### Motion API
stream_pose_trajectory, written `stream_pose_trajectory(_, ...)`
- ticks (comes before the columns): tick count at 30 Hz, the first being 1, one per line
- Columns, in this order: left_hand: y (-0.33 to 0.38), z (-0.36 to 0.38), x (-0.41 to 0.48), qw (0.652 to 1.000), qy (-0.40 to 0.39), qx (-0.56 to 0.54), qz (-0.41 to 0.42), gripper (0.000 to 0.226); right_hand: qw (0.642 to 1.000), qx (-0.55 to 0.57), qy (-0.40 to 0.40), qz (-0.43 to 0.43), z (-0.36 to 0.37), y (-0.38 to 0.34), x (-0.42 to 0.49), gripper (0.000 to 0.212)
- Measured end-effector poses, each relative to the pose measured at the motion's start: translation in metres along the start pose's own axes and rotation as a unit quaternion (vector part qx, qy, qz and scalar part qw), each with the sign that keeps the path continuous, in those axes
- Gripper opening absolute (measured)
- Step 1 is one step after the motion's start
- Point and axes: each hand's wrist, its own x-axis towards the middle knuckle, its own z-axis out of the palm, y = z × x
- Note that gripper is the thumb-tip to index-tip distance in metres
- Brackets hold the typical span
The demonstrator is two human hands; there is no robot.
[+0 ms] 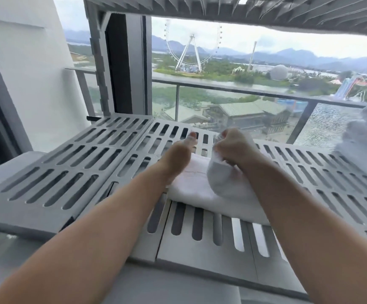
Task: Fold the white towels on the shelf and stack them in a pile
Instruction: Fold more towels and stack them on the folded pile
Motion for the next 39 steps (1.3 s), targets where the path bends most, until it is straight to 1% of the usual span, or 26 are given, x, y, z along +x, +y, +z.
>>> stream_pose_trajectory(1,0.000,0.000,0.000,0.999,-0.005,-0.047,-0.010,0.064,1.000,-0.016,0.004,0.000,0.003,-0.004,0.001,0.013)
stream_pose_trajectory(3,0.001,0.003,-0.003,0.995,-0.008,-0.100,-0.022,0.076,0.999,-0.036,0.011,0.005,0.007,-0.010,0.004,0.012)
stream_pose_trajectory(5,0.003,0.008,-0.005,0.991,-0.005,-0.129,-0.016,0.078,1.000,-0.016,-0.006,0.016,0.011,-0.017,0.005,0.011)
stream_pose_trajectory(7,0.004,0.009,-0.005,0.984,-0.013,-0.177,-0.011,0.076,0.993,0.077,-0.067,0.057,0.012,-0.023,0.004,0.009)
stream_pose_trajectory(9,0.003,0.004,-0.004,0.974,-0.024,-0.223,-0.026,0.074,0.970,0.187,-0.120,0.101,0.008,-0.024,0.000,0.009)
stream_pose_trajectory(10,0.004,0.001,-0.004,0.972,-0.023,-0.229,-0.033,0.071,0.961,0.215,-0.138,0.104,0.004,-0.023,-0.001,0.010)
stream_pose_trajectory(12,0.004,-0.003,-0.001,0.979,-0.009,-0.202,-0.033,0.058,0.955,0.235,-0.167,0.071,0.000,-0.016,-0.006,0.015)
stream_pose_trajectory(14,0.005,-0.006,0.005,0.986,0.007,-0.164,-0.017,0.047,0.963,0.219,-0.160,0.014,0.002,-0.008,-0.012,0.024)
stream_pose_trajectory(15,0.005,-0.006,0.007,0.989,0.004,-0.150,-0.011,0.046,0.968,0.203,-0.150,-0.007,0.005,-0.005,-0.017,0.028)
stream_pose_trajectory(17,0.001,-0.007,0.005,0.991,-0.023,-0.128,-0.023,0.055,0.977,0.167,-0.125,-0.041,0.012,0.000,-0.024,0.033)
stream_pose_trajectory(18,0.000,-0.008,0.003,0.992,-0.032,-0.116,-0.035,0.063,0.981,0.151,-0.110,-0.060,0.014,0.002,-0.026,0.032)
stream_pose_trajectory(20,0.000,-0.010,-0.001,0.996,-0.033,-0.062,-0.045,0.075,0.982,0.148,-0.081,-0.082,0.016,0.006,-0.029,0.033)
stream_pose_trajectory(22,0.002,-0.011,-0.003,0.998,-0.038,-0.011,-0.045,0.081,0.980,0.176,-0.033,-0.086,0.018,0.009,-0.031,0.035)
stream_pose_trajectory(23,0.004,-0.012,-0.004,0.998,-0.043,0.004,-0.048,0.081,0.982,0.164,0.012,-0.093,0.018,0.010,-0.032,0.034)
stream_pose_trajectory(24,0.005,-0.014,-0.004,0.997,-0.045,0.027,-0.051,0.077,0.985,0.125,0.063,-0.099,0.018,0.011,-0.033,0.033)
stream_pose_trajectory(25,0.008,-0.015,-0.005,0.996,-0.042,0.063,-0.052,0.070,0.987,0.058,0.106,-0.105,0.016,0.013,-0.035,0.031)
stream_pose_trajectory(26,0.013,-0.016,-0.006,0.991,-0.040,0.114,-0.050,0.058,0.986,-0.015,0.128,-0.109,0.014,0.015,-0.036,0.029)
stream_pose_trajectory(27,0.020,-0.017,-0.006,0.983,-0.037,0.171,-0.047,0.043,0.985,-0.070,0.118,-0.108,0.014,0.016,-0.038,0.028)
stream_pose_trajectory(28,0.028,-0.017,-0.006,0.970,-0.030,0.236,-0.046,0.029,0.986,-0.096,0.085,-0.103,0.014,0.017,-0.039,0.028)
stream_pose_trajectory(29,0.037,-0.015,-0.005,0.953,-0.028,0.297,-0.052,0.019,0.989,-0.098,0.052,-0.098,0.015,0.018,-0.042,0.028)
stream_pose_trajectory(30,0.044,-0.012,-0.004,0.939,-0.027,0.337,-0.058,0.015,0.991,-0.095,0.026,-0.092,0.017,0.019,-0.045,0.029)
stream_pose_trajectory(32,0.056,-0.006,-0.001,0.925,-0.003,0.377,-0.035,0.018,0.990,-0.112,-0.014,-0.090,0.024,0.019,-0.052,0.031)
stream_pose_trajectory(34,0.060,0.002,0.005,0.928,0.024,0.372,-0.002,0.032,0.980,-0.163,-0.057,-0.098,0.032,0.020,-0.058,0.048)
stream_pose_trajectory(36,0.059,0.011,0.009,0.933,0.059,0.354,0.022,0.037,0.973,-0.185,-0.084,-0.104,0.038,0.020,-0.060,0.064)
stream_pose_trajectory(37,0.058,0.018,0.009,0.938,0.067,0.339,0.039,0.037,0.973,-0.184,-0.080,-0.111,0.037,0.021,-0.061,0.064)
stream_pose_trajectory(39,0.051,0.029,0.006,0.947,0.046,0.309,0.069,0.033,0.973,-0.185,-0.033,-0.132,0.036,0.026,-0.065,0.053)
